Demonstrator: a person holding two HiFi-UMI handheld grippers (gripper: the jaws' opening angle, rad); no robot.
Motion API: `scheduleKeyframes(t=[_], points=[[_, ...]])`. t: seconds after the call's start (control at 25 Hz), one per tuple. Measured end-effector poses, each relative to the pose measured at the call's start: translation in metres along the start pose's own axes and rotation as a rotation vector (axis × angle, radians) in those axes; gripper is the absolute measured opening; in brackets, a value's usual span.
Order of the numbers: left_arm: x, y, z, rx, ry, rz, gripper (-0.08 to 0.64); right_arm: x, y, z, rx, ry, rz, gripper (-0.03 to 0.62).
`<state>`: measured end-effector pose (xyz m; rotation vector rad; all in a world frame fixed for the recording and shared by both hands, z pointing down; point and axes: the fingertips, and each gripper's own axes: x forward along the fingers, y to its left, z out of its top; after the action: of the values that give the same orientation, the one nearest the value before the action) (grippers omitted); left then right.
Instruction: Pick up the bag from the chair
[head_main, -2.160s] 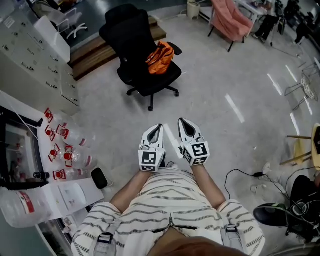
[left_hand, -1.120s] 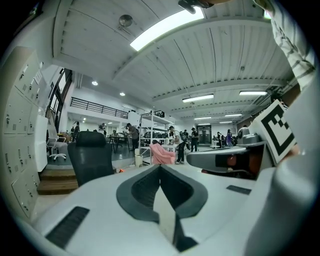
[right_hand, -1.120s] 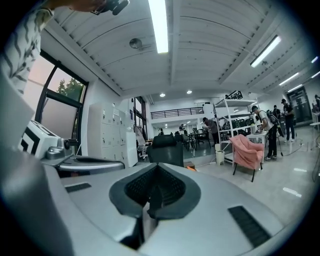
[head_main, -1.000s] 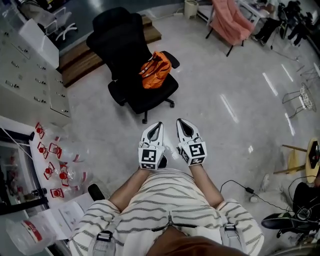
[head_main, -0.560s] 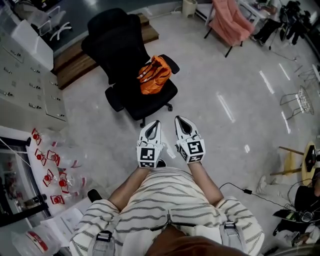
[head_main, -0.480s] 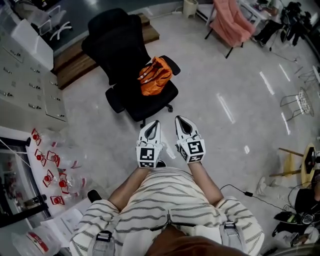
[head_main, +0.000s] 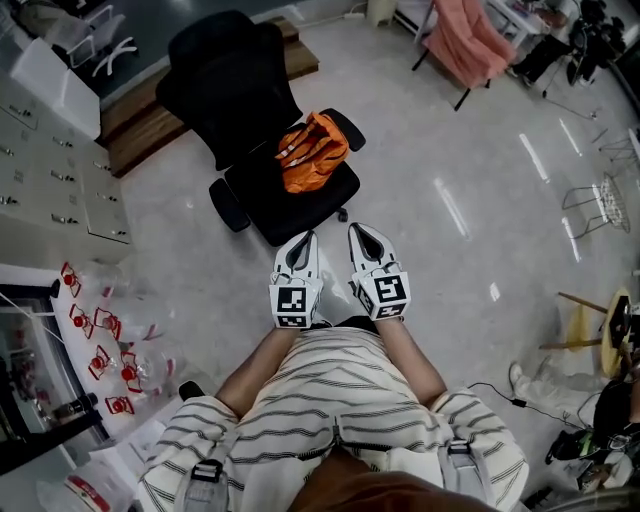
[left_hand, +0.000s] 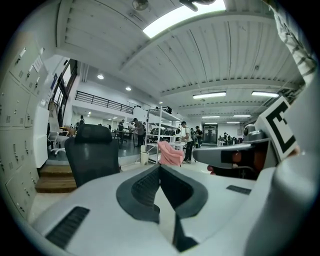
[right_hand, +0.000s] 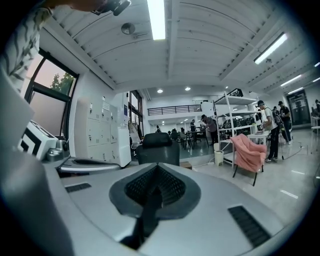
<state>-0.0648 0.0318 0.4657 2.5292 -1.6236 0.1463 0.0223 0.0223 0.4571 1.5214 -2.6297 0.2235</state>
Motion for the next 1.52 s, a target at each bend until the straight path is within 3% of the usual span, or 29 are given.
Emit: scheduleKeyframes(t=[0.4,1.0,1.52], points=[[0.036,0.006,-0.013,-0.084,0.037,0.048,0.023,0.021,-0.033,-0.016,0.018,0.054,0.013,0.018],[0.153,0.008,0.003,-0.062,0.051,0.149,0.023,0.106,-0.129,-0.007,0.013,0.087,0.115,0.018],[0.203,0.017,0.000,-0.070,0.084,0.210,0.023,0.147,-0.165,-0.018,0.047,0.145,0.180,0.018]])
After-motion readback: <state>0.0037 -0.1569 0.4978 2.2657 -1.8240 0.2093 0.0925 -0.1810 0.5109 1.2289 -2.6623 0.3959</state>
